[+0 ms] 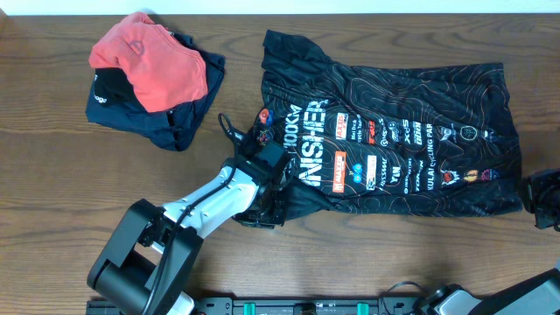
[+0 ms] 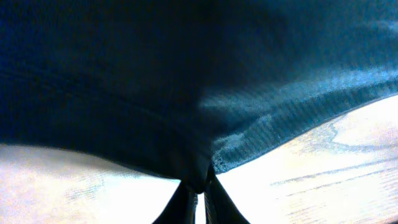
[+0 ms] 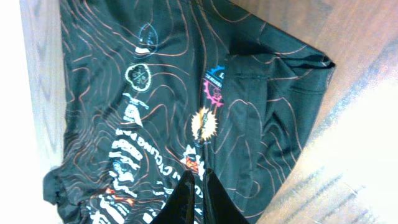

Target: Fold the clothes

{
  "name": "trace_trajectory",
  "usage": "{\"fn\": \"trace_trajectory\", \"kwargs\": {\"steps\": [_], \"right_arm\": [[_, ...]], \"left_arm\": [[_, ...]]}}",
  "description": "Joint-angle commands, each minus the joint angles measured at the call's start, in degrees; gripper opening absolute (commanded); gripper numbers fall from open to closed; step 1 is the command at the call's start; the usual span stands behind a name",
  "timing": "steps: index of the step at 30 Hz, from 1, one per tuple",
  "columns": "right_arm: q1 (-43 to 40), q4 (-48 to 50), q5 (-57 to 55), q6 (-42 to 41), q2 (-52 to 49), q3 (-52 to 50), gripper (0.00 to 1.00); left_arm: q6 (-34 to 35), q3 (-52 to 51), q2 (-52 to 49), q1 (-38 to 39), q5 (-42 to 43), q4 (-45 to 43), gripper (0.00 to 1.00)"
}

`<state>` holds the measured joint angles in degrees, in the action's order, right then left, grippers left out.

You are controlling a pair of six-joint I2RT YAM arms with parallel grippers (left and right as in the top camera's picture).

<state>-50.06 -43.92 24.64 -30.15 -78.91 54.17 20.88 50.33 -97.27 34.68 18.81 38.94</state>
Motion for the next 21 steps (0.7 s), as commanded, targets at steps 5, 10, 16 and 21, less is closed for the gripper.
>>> {"fn": "trace_trajectory", "kwargs": {"steps": [5, 10, 16, 21], "right_arm": [[2.01, 0.0, -11.1, 0.26, -0.83, -1.66, 0.13], [2.1, 2.91, -12.83, -0.13, -5.11, -5.62, 0.22], [2.08, 7.85, -10.73, -0.24, -11.52, -6.62, 0.34], [2.08, 12.04, -6.01, -0.22, -14.16, -6.62, 0.31]], "left_arm": [[0.87, 3.1, 2.73, 0.02, 3.98, 6.14, 0.06], [0.87, 5.95, 8.52, 0.02, 3.93, 8.33, 0.06], [0.9, 6.19, 14.71, 0.02, 3.93, 8.39, 0.06], [0.87, 6.19, 17.88, 0.0, 3.93, 8.46, 0.06]]}}
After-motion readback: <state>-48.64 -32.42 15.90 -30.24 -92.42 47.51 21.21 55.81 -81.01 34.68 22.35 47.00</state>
